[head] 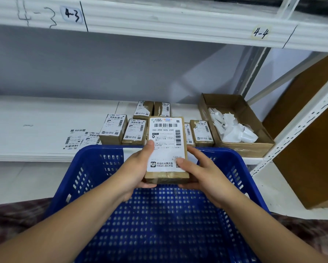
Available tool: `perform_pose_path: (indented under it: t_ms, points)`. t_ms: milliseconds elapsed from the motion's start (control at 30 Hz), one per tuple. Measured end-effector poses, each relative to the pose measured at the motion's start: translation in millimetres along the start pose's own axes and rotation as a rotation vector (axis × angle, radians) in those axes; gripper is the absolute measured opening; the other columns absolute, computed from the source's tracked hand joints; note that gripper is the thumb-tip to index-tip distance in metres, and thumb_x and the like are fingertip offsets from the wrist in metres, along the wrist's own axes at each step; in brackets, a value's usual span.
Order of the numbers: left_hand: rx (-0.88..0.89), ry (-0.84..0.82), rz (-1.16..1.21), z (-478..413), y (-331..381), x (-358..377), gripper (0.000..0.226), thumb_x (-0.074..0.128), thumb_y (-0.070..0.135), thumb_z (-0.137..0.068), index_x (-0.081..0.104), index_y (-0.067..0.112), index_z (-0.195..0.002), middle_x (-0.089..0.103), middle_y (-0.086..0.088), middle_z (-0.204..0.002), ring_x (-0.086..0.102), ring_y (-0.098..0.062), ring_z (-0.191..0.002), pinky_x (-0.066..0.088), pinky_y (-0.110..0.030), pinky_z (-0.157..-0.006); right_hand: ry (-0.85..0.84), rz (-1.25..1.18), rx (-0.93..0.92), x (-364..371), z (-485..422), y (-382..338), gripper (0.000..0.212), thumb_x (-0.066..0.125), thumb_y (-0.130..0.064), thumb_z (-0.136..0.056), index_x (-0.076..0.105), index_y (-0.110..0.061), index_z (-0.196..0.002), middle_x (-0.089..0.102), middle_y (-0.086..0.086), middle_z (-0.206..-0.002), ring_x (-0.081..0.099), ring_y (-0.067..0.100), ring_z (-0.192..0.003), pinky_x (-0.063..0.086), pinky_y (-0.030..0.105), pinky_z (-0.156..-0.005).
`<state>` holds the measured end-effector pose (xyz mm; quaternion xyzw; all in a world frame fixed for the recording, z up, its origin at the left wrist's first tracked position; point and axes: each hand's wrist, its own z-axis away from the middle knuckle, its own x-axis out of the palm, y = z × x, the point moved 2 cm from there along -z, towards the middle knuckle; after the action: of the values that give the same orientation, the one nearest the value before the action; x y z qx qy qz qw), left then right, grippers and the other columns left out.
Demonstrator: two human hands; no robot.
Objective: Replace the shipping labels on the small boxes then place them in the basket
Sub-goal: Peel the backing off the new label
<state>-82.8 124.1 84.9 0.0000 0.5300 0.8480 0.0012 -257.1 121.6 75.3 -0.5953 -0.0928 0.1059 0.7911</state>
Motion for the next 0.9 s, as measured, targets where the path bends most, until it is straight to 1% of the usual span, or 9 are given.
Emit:
perform_pose_path:
  t_ms: [200, 333, 433, 533, 633, 700, 767, 833, 900]
  points:
    - [0.023, -0.009, 0.046, -0.9, -1.2, -0.9, 0.039, 0.042, 0.055, -0.092, 0.066, 0.026, -0.102, 0.075, 0.001, -0.091, 0.069, -0.023, -0.094, 0.052, -0.045, -0.089, -0.038, 0.015, -0.018, -1.8, 2.5, -6.1, 0.08, 0.07, -0.041, -0.068, 0.041, -0.034, -0.142, 0.075, -0.004, -0.106, 0.071, 0.019, -0.099, 0.058, 0.042, -0.085]
    - [0.053, -0.02, 0.124, -2.8, 4.8, -6.2, 0.037, 0.052, 0.046, -0.09, 0.064, 0.018, -0.112, 0.074, -0.004, -0.098, 0.07, -0.025, -0.093, 0.052, -0.045, -0.089, -0.145, 0.088, 0.036, 1.8, 6.8, -6.9, 0.064, 0.07, -0.036, -0.073, 0.044, -0.038, -0.132, 0.075, 0.001, -0.106, 0.071, 0.023, -0.098, 0.059, 0.041, -0.085]
    - [0.096, 0.014, 0.178, -2.7, 9.6, -9.9, 0.038, 0.053, 0.045, -0.09, 0.066, 0.015, -0.109, 0.074, -0.005, -0.096, 0.071, -0.023, -0.09, 0.054, -0.04, -0.084, -0.167, 0.073, 0.064, 5.8, 6.7, -4.9, 0.055, 0.069, -0.02, -0.085, 0.043, -0.04, -0.129, 0.074, 0.005, -0.11, 0.071, 0.025, -0.1, 0.057, 0.043, -0.09]
    - [0.174, -0.011, 0.093, 1.3, 10.4, -8.3, 0.038, 0.058, 0.04, -0.086, 0.062, 0.013, -0.112, 0.075, -0.003, -0.094, 0.072, -0.018, -0.084, 0.055, -0.032, -0.069, -0.212, 0.022, 0.032, 8.9, 6.7, -2.4, 0.089, 0.078, -0.009, -0.075, 0.028, -0.045, -0.139, 0.067, 0.011, -0.122, 0.067, 0.026, -0.108, 0.053, 0.044, -0.096]
    - [0.208, -0.08, 0.062, 6.2, 7.7, -1.8, 0.052, 0.063, 0.042, -0.071, 0.061, 0.013, -0.114, 0.075, -0.002, -0.094, 0.072, -0.019, -0.085, 0.056, -0.034, -0.072, -0.142, -0.095, -0.044, 7.9, 4.9, -2.5, 0.105, 0.081, -0.006, -0.07, 0.02, -0.049, -0.144, 0.068, 0.008, -0.12, 0.068, 0.025, -0.107, 0.055, 0.043, -0.091]
    - [0.223, -0.146, 0.021, 8.4, 5.2, 4.6, 0.054, 0.064, 0.042, -0.069, 0.06, 0.015, -0.116, 0.074, -0.003, -0.097, 0.071, -0.021, -0.087, 0.056, -0.037, -0.076, -0.061, -0.187, -0.088, 4.2, 4.3, -6.0, 0.091, 0.075, -0.012, -0.07, 0.032, -0.048, -0.14, 0.07, 0.005, -0.116, 0.07, 0.024, -0.102, 0.058, 0.039, -0.083]
    - [0.212, -0.198, -0.004, 10.5, 2.3, 9.7, 0.05, 0.063, 0.041, -0.07, 0.06, 0.018, -0.114, 0.074, -0.003, -0.098, 0.071, -0.021, -0.088, 0.056, -0.038, -0.08, -0.028, -0.227, -0.1, 1.5, 4.2, -8.8, 0.064, 0.07, -0.02, -0.071, 0.052, -0.041, -0.128, 0.071, 0.006, -0.114, 0.07, 0.024, -0.099, 0.058, 0.037, -0.078]
    - [0.186, -0.221, -0.019, 9.4, 0.2, 10.8, 0.045, 0.063, 0.038, -0.074, 0.061, 0.017, -0.113, 0.074, -0.003, -0.097, 0.071, -0.02, -0.088, 0.056, -0.034, -0.08, 0.006, -0.226, -0.071, -0.5, 3.7, -6.7, 0.045, 0.068, -0.028, -0.073, 0.064, -0.026, -0.118, 0.071, 0.014, -0.111, 0.068, 0.03, -0.1, 0.054, 0.046, -0.085]
    - [0.155, -0.22, -0.051, 7.1, -1.7, 9.9, 0.038, 0.064, 0.034, -0.081, 0.058, 0.019, -0.115, 0.075, 0.0, -0.094, 0.071, -0.018, -0.087, 0.055, -0.033, -0.081, 0.058, -0.221, -0.039, -1.5, 2.7, -3.2, 0.045, 0.068, -0.032, -0.074, 0.067, -0.016, -0.116, 0.07, 0.02, -0.11, 0.066, 0.035, -0.101, 0.05, 0.053, -0.092]
